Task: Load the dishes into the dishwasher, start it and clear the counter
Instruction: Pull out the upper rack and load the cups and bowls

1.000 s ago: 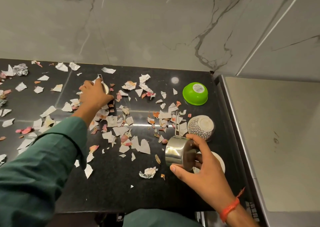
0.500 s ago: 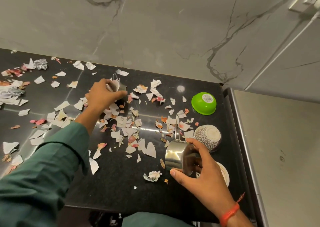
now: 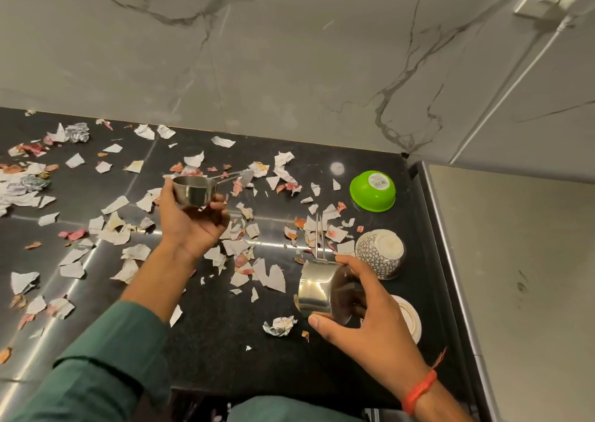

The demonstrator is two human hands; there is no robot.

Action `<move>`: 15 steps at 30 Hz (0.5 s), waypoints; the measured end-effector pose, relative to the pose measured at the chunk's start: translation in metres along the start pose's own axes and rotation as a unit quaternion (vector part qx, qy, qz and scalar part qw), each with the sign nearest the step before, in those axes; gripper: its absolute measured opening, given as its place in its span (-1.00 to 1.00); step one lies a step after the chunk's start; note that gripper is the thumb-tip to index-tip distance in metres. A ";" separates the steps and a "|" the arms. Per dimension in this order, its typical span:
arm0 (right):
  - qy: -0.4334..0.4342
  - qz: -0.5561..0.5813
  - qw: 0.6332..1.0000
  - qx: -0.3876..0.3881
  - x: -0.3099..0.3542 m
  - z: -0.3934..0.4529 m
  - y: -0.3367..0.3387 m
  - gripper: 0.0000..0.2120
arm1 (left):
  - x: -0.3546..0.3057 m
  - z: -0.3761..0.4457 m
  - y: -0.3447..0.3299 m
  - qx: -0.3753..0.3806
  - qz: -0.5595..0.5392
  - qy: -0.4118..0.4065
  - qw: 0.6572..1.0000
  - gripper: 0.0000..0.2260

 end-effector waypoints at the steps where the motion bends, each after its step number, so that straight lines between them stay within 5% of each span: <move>1: -0.002 0.002 1.000 0.000 -0.002 -0.002 0.001 -0.15 | 0.002 -0.002 -0.001 -0.012 0.041 -0.015 0.999 -0.29; 6: -0.021 0.015 1.000 -0.007 -0.014 -0.012 0.006 -0.15 | 0.003 -0.018 -0.018 -0.008 0.186 -0.107 0.977 -0.41; 9: -0.033 0.022 0.999 -0.014 -0.021 -0.020 0.009 -0.15 | 0.005 -0.021 -0.029 0.015 0.329 -0.150 0.932 -0.52; 15: -0.051 0.024 0.998 -0.037 -0.031 -0.032 0.017 -0.18 | 0.009 -0.021 -0.039 0.036 0.330 -0.140 0.933 -0.69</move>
Point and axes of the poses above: each hand's wrist, its own z-axis towards the middle knuckle, its own y-axis out of the back of the hand, x = y × z, the point moved 4 cm from there along z, towards the middle knuckle, and after that the axes turned 12 degrees about -z, right-handed, at the moved point
